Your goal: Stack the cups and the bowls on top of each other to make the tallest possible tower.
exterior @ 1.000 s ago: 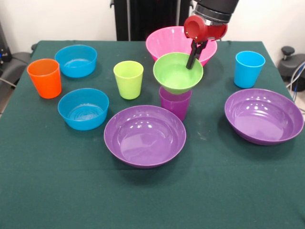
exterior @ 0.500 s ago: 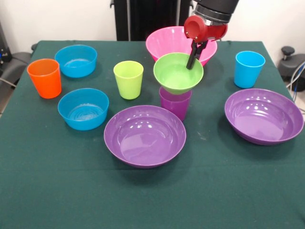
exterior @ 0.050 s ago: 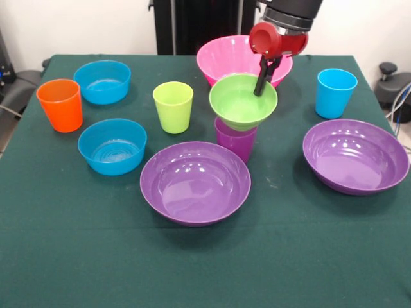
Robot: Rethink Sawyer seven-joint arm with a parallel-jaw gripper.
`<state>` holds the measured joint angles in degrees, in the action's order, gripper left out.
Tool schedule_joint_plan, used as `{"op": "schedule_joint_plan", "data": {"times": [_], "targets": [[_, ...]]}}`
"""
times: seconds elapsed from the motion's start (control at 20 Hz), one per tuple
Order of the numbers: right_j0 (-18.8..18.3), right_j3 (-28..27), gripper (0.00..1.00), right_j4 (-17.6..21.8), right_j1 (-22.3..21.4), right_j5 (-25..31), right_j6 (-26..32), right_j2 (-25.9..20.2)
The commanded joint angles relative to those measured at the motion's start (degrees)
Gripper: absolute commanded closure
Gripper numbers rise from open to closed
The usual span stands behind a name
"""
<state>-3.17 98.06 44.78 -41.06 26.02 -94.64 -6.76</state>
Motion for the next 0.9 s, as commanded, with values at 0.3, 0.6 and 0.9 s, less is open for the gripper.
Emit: {"op": "schedule_joint_plan", "data": {"times": [0.3, 0.6, 0.9], "targets": [[0.82, -1.0, 1.0, 4.8, 2.71, -2.19, -0.61, -0.77], [0.46, -0.61, 1.0, 4.39, 2.64, -1.62, -0.04, -1.03], [0.35, -0.62, 1.0, 4.14, 2.88, -1.16, 0.22, -1.22]]}}
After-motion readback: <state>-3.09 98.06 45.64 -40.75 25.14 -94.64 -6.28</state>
